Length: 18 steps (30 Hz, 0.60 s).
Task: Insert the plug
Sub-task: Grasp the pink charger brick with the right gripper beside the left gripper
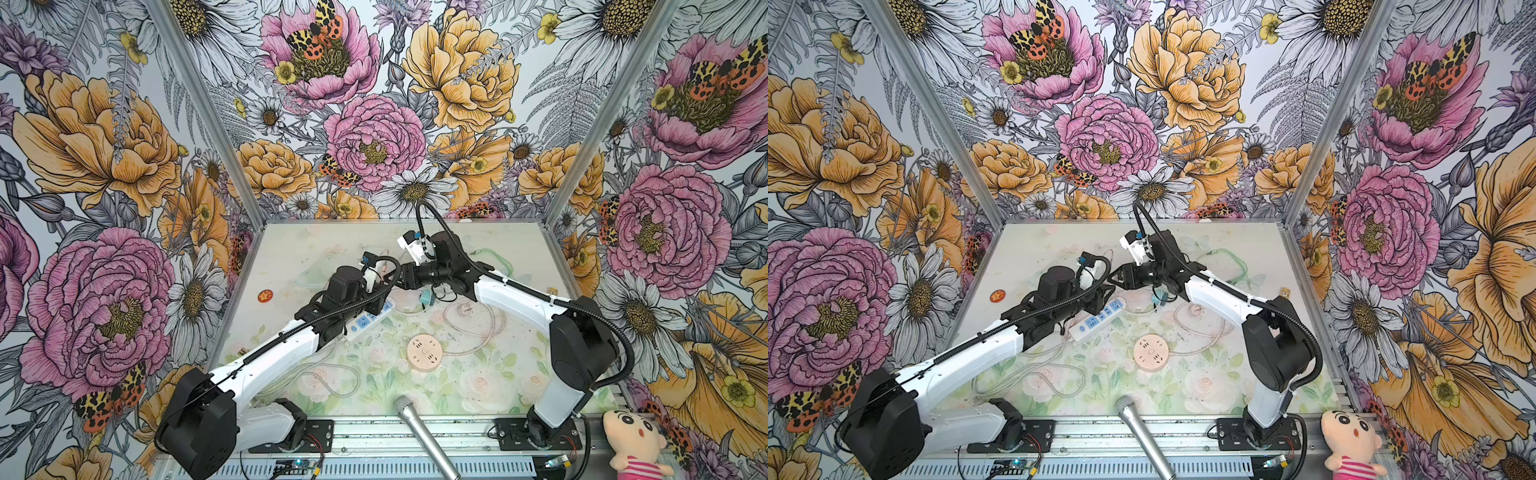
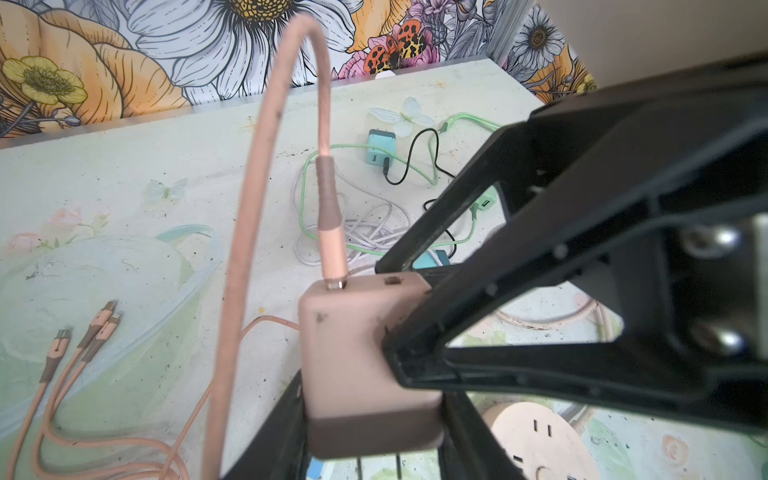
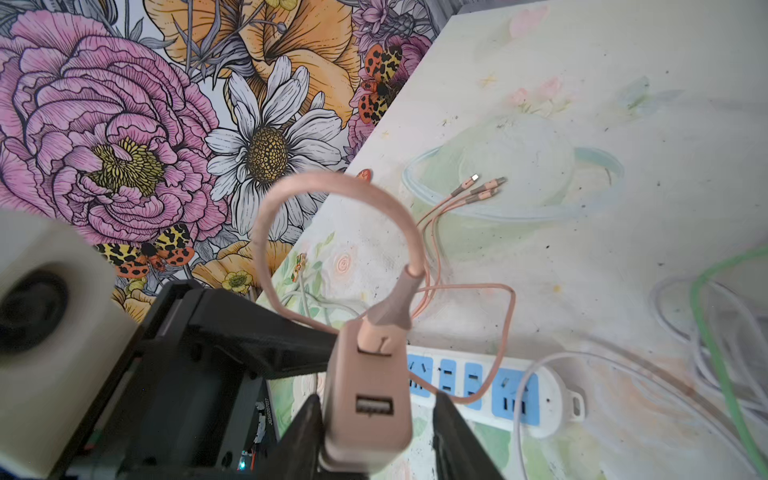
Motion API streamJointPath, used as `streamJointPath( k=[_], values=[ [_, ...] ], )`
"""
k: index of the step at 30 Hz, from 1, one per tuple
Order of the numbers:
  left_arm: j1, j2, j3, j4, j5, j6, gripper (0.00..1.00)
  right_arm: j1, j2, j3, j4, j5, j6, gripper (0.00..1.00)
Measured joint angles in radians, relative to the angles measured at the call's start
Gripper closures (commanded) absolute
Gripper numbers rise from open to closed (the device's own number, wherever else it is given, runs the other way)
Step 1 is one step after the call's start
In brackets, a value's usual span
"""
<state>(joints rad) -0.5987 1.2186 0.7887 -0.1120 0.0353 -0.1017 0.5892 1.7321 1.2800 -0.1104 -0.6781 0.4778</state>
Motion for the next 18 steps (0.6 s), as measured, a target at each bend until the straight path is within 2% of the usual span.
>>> streamJointPath(
  k=[4,8,11,14,18],
  values=[
    [-0.005,0.0,-0.014,0.027,-0.002,-0.004,0.61,0.001,0.0,0.0,0.005,-0.01,0.004,0.68],
    [-0.009,0.0,-0.016,0.038,-0.021,-0.004,0.59,0.0,0.0,0.002,0.018,-0.018,0.013,0.87],
    [-0.014,0.0,-0.017,0.042,-0.032,-0.003,0.49,0.0,0.0,0.002,0.022,-0.022,0.013,1.0],
    [-0.014,-0.003,-0.014,0.036,-0.031,0.003,0.44,0.0,0.0,0.002,0.016,-0.023,-0.023,1.0],
    [-0.009,-0.037,0.023,-0.055,0.006,0.027,0.41,-0.01,-0.002,0.002,0.008,-0.037,-0.091,1.0]
  ],
)
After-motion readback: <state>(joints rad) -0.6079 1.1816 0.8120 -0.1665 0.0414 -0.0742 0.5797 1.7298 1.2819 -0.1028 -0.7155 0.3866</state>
